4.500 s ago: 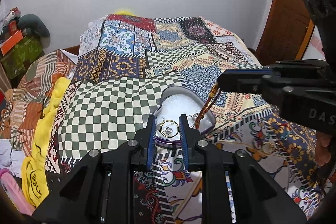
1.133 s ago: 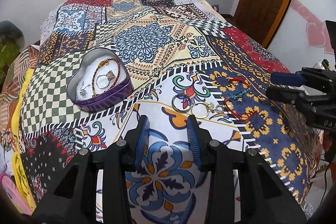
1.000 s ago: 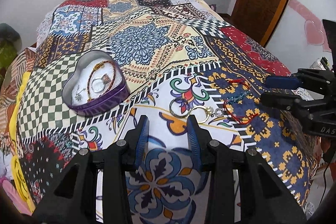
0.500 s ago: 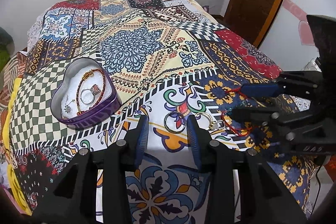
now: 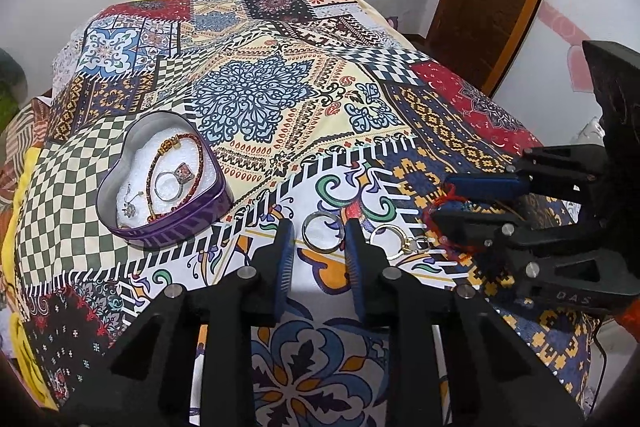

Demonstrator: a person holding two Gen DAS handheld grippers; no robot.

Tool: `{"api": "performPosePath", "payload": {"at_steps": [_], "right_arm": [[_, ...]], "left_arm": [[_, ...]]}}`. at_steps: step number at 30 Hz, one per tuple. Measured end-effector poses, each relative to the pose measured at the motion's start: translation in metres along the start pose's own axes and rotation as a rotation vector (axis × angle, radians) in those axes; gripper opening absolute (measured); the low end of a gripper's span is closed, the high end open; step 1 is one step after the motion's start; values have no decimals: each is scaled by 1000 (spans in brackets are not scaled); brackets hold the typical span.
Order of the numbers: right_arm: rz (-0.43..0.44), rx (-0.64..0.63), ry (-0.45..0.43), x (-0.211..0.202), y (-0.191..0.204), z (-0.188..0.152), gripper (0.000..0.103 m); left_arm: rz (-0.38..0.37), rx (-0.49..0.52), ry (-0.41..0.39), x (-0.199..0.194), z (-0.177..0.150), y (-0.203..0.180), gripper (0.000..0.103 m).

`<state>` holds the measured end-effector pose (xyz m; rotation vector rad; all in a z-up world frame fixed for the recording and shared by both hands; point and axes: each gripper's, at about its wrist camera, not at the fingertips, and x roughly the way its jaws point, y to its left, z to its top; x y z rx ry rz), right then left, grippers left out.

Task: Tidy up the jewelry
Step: 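Move the left gripper toward the silver rings while the right gripper approaches the red bracelet, then grasp the silver rings with the left gripper while the right gripper grasps the red beaded bracelet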

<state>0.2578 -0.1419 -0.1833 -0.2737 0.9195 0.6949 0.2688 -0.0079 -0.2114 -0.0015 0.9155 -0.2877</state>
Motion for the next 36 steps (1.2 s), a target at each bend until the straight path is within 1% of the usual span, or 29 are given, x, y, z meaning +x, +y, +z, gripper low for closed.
{"api": "performPosePath", "payload": {"at_steps": [2,6,10,16,26,36], "right_arm": [[2,6,0,-1,0,0,11],[-4,14,-6,-3,1,-2,8],[7,39,-15,-10,-2,-3,8],[-16,52,-58,-28,-1,2,8],[-31,29,-155,-66,19,23,7],[-16,7,-226,-82,42,50,8]], "left_arm": [[4,0,-2,0,0,0,21],[17,11,-9,-1,0,-1,20],[32,17,-21,-5,-1,-4,20],[33,4,-31,-17,-5,-6,20],[45,-13,-107,-60,-3,-3,20],[81,-40,-174,-99,-4,13,20]]}}
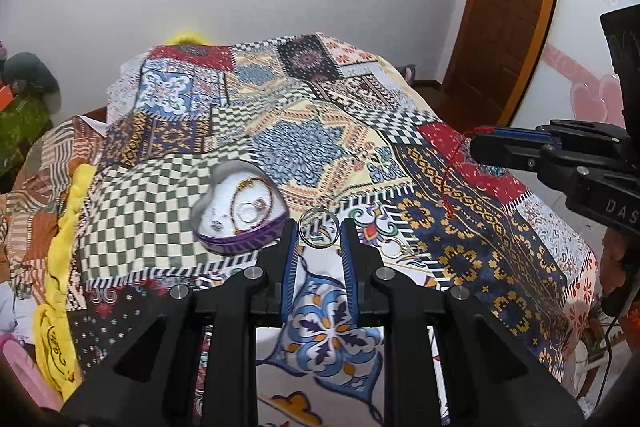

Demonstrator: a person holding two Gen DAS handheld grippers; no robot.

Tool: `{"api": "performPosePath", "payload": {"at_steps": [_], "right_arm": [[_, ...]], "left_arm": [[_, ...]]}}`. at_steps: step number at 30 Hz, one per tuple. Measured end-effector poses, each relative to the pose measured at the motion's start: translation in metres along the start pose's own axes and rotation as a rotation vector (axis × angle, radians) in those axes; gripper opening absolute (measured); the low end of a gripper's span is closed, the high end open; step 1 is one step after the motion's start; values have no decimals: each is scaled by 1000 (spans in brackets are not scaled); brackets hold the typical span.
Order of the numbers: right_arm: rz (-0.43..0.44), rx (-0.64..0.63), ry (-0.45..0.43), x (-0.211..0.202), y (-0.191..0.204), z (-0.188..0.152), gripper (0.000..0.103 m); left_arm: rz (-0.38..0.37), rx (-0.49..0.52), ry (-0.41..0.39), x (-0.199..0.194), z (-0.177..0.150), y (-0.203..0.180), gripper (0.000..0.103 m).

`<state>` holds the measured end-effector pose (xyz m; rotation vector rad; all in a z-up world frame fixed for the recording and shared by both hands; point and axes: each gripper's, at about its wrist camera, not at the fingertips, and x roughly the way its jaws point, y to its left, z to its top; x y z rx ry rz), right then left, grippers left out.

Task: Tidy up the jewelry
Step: 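Grasp the silver rings with the left gripper while the right gripper grasps the red beaded bracelet, then carry the silver rings and red bracelet in both grippers over the heart tin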

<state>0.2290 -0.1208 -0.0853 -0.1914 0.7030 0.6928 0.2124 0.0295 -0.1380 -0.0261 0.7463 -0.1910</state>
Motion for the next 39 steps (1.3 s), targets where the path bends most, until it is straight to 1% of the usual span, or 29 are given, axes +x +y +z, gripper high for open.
{"api": "performPosePath", "payload": {"at_steps": [11,18,23,30,39], "right_arm": [[29,-29,-38,17,24,25,8],[54,-38,-31,37,32,36,8],[66,-41,-18,52,37,43,8],[76,-47,22,80,42,52,8],[114,-32,133,126,40,53,8]], "left_arm": [[41,-45,-38,-11,8,34,20],[66,-71,-47,-9,14,56,20],[80,-75,-40,-1,17,68,20],[86,-76,-12,21,19,79,20],[76,-80,55,58,13,90,20]]}}
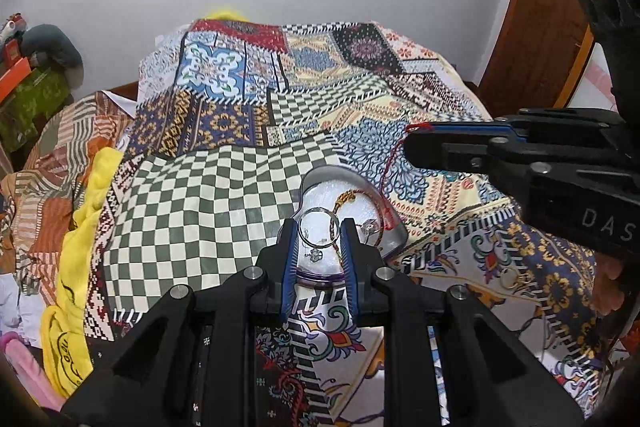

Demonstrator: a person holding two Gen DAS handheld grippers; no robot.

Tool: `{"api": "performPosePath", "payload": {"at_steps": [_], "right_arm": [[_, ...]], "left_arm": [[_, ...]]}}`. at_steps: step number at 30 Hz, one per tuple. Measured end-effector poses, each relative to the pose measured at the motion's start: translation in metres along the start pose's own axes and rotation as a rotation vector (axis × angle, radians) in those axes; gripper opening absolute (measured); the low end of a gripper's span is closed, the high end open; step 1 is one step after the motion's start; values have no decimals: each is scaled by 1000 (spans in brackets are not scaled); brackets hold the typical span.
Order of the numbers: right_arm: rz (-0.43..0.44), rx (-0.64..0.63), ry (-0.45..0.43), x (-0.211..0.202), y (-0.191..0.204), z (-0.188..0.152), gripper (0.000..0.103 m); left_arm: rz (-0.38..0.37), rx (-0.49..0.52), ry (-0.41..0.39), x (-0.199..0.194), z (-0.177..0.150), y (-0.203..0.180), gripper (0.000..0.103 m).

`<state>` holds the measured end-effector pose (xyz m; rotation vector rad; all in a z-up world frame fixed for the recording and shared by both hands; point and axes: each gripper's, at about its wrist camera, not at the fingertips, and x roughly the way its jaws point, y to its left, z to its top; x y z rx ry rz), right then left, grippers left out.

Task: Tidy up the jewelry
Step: 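Carry the silver rings and red bracelet in both grippers over the heart tin, then open the left gripper over the tin while the right gripper releases the bracelet into it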

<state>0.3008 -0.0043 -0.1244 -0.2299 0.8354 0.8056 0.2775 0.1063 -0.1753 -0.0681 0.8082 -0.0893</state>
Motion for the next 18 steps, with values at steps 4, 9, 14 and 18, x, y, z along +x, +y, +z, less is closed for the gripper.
{"api": "performPosePath", "payload": {"at_steps": [4,9,14,18], "right_arm": [[9,8,38,15,-2,1,8],[32,27,95,33,-5,4,8],[39,47,142,48,-12,5,8],[43,52,176,57,-14,6,8]], "left_arm": [[3,0,24,15,-2,3,20],[2,-1,46,27,-3,6,20],[4,4,64,37,-3,7,20],[-6,-5,77,45,-3,9,20]]}}
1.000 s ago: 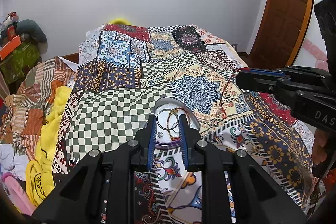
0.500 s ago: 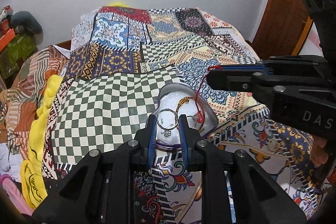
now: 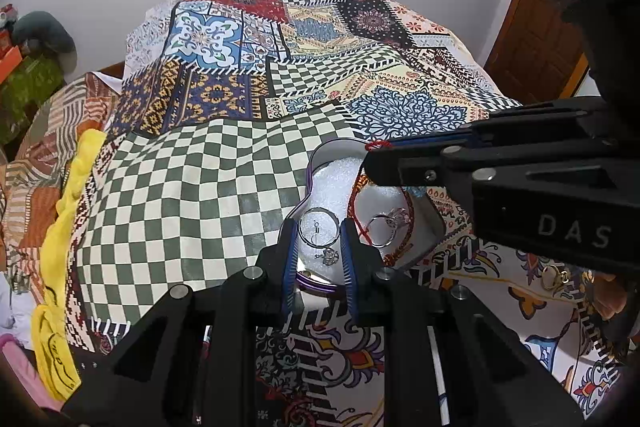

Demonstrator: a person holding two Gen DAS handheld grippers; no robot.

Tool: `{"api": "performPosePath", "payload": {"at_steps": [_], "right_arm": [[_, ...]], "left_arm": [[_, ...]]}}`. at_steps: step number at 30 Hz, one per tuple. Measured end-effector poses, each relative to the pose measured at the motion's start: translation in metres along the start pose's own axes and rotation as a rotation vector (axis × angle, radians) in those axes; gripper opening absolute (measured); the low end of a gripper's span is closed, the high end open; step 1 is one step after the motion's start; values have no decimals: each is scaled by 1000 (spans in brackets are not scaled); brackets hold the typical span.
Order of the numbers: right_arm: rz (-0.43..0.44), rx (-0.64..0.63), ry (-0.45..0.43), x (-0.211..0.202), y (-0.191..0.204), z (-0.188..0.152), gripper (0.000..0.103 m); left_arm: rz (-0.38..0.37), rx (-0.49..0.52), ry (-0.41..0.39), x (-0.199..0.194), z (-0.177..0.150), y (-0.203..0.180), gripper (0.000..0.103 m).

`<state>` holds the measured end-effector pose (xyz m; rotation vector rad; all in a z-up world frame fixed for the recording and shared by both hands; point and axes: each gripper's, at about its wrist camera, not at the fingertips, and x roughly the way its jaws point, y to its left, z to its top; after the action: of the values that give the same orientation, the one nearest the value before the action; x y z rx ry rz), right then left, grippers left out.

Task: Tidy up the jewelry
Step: 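Open the left gripper over the tin while the right gripper releases the bracelet into it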

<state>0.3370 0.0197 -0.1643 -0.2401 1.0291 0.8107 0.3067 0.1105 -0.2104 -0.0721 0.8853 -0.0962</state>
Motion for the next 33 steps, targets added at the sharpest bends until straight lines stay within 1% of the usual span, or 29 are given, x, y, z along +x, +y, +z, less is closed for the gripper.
{"api": "performPosePath", "payload": {"at_steps": [10,15,21,25,28,29,31,33], "right_arm": [[-27,-26,24,8,2,0,8],[-2,-21,39,8,1,0,8],[-37,-46,29,3,6,-2,9],[-69,-70,9,-7,10,-5,9],[-76,-76,-1,-16,13,-8,9],[-80,-77,-7,-19,13,-9,10],[-92,-81,-21,-27,16,-11,17],[-110,-86,-41,-36,18,-15,31]], "left_arm": [[1,6,17,8,-1,-2,20],[1,5,18,5,-1,-1,20],[4,9,16,0,-1,-2,20],[4,5,8,-8,-2,-2,20],[9,2,-1,-17,-3,-3,20],[11,-1,-5,-21,-4,-3,20],[15,-5,-12,-29,-5,-2,20],[20,-7,-17,-36,-5,-3,20]]}}
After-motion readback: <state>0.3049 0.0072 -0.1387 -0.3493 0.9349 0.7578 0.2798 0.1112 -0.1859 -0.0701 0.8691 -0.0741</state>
